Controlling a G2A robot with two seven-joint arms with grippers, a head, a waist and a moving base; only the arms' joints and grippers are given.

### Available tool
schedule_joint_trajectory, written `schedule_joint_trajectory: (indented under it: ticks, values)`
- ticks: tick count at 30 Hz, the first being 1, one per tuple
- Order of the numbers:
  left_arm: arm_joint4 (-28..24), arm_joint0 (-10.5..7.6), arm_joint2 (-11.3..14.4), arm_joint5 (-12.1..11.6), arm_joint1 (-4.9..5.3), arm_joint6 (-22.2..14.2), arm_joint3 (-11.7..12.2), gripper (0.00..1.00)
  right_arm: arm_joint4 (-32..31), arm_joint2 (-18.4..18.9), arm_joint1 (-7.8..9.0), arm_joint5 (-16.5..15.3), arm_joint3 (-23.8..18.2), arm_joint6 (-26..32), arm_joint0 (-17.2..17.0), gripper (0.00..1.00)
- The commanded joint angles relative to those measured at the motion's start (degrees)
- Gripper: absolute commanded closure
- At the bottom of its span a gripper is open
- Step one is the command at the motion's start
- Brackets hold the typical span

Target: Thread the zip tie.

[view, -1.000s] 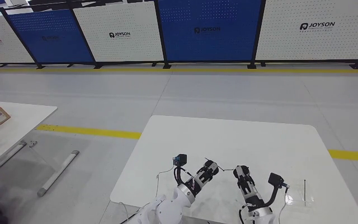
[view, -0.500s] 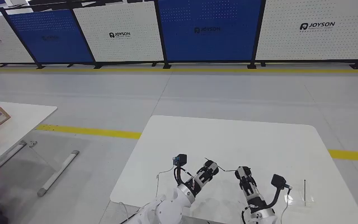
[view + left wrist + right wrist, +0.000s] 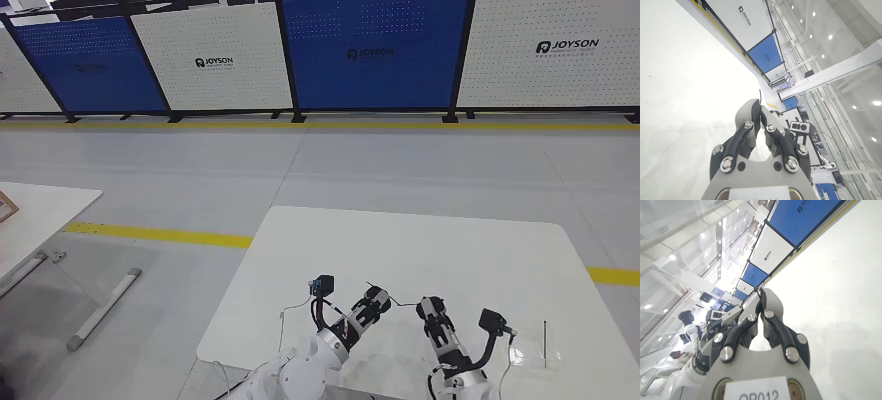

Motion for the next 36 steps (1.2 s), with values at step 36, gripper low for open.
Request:
schedule_joint_trajectory:
  ticks: [36]
  values:
    - [-9.34,0.00,-0.29,-2.62,-0.95,0.03,0.44,1.00,4.03,0.15,-1.37,-6.06,2.57,0.90,1.16,1.00]
